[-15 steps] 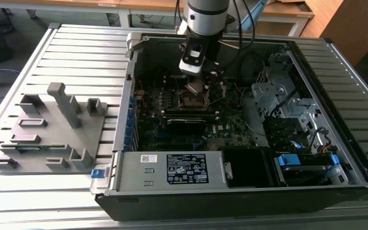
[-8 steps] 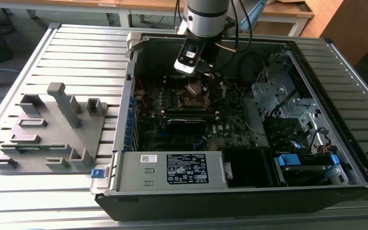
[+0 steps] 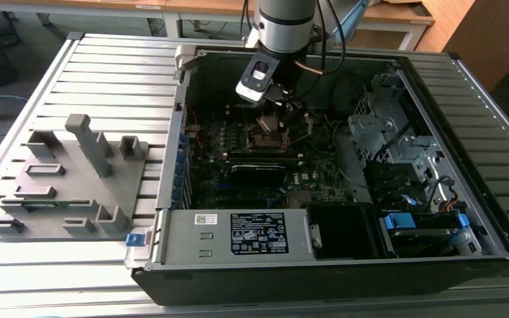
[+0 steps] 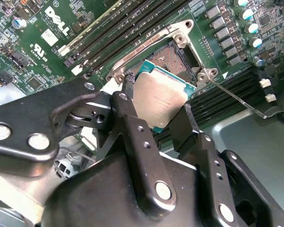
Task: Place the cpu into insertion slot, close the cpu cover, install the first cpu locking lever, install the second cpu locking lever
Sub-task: 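Place the cpu into insertion slot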
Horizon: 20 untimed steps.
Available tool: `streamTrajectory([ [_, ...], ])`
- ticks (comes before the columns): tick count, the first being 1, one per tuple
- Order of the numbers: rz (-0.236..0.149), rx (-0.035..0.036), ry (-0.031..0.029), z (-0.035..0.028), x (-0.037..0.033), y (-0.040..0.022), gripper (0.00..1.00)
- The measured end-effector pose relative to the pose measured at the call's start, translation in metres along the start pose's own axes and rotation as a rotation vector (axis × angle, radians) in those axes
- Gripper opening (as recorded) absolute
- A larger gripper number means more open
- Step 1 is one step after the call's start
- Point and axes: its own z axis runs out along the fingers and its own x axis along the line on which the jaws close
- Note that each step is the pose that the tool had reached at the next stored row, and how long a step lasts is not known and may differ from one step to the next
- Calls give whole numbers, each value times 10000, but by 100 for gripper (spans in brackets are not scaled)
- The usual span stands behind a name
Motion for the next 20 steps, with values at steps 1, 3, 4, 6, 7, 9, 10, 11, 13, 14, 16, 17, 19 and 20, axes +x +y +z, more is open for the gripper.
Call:
streamTrajectory([
  [1,2,-1,0,0,0,0,54],
  [3,42,0,-3,1,0,0,54],
  [4,186,-2,-10,3,1,1,54],
  [6,550,0,-34,6,0,0,54],
  [7,729,1,-45,8,0,0,54],
  [9,1087,2,-68,11,0,0,54],
  [10,1283,3,-80,13,0,-1,54],
  [11,1452,3,-91,15,0,-1,54],
  [13,1823,5,-115,17,0,-1,54],
  [14,2001,5,-125,19,0,-1,54],
  [16,2366,5,-148,23,0,-1,54],
  [17,2545,6,-159,25,0,-1,54],
  [19,2915,6,-182,31,0,-2,54],
  [20,3095,7,-193,33,0,-2,54],
])
